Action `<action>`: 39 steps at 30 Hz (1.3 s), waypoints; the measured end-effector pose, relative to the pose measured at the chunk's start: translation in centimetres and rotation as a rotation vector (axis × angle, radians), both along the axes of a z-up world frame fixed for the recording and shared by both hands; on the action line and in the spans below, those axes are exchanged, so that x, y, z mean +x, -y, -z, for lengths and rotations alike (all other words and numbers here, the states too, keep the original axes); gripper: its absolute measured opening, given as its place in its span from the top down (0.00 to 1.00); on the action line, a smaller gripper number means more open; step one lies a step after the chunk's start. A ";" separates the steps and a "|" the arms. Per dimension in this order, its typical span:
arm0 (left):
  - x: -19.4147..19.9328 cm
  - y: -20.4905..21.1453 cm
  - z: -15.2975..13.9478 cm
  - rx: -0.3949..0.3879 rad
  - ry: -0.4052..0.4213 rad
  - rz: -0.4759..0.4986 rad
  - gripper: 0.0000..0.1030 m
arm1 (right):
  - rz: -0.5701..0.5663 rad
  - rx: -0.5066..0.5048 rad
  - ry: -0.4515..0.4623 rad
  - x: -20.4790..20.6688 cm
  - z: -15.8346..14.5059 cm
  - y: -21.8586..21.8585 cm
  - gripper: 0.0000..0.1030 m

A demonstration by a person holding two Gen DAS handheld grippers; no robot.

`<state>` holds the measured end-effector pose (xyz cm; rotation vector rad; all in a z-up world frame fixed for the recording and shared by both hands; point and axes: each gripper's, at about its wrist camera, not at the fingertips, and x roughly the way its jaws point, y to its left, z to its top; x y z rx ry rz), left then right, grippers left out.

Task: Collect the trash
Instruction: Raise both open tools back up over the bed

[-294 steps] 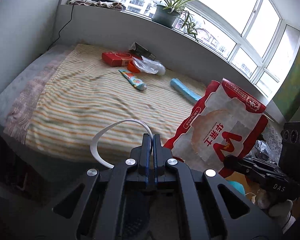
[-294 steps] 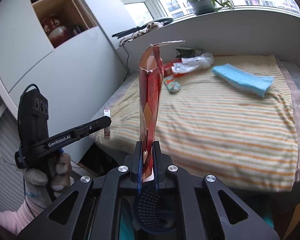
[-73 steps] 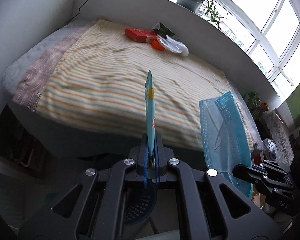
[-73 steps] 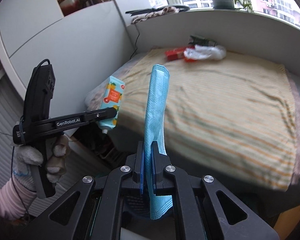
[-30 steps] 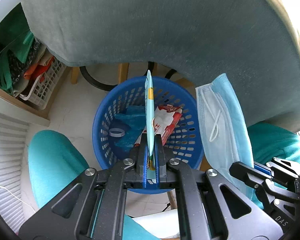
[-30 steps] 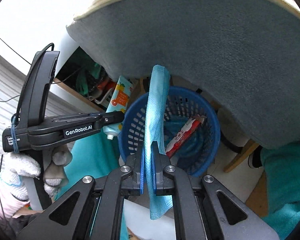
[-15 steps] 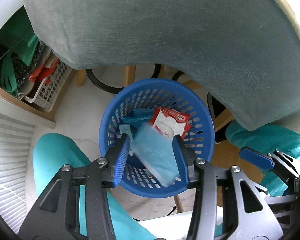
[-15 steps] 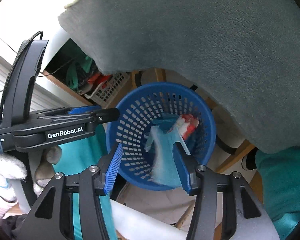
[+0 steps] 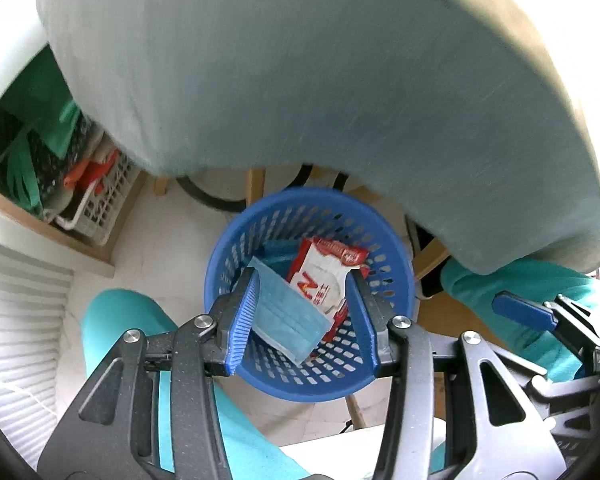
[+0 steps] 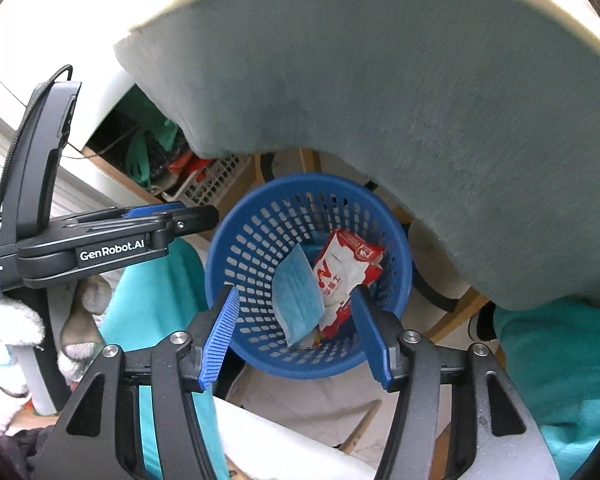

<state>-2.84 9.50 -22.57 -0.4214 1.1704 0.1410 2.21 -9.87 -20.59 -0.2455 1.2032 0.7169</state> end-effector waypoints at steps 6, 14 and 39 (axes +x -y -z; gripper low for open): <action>0.6 -0.4 -4.8 0.038 0.109 0.025 0.43 | -0.001 0.057 0.062 0.2 -4.1 1.3 0.38; 2.8 -0.8 -11.3 0.075 0.270 0.089 0.28 | 0.051 0.165 0.176 1.8 -10.5 3.7 0.30; 25.6 -1.4 -20.0 0.145 0.395 0.379 0.21 | 0.327 0.306 0.240 20.1 -18.9 8.3 0.23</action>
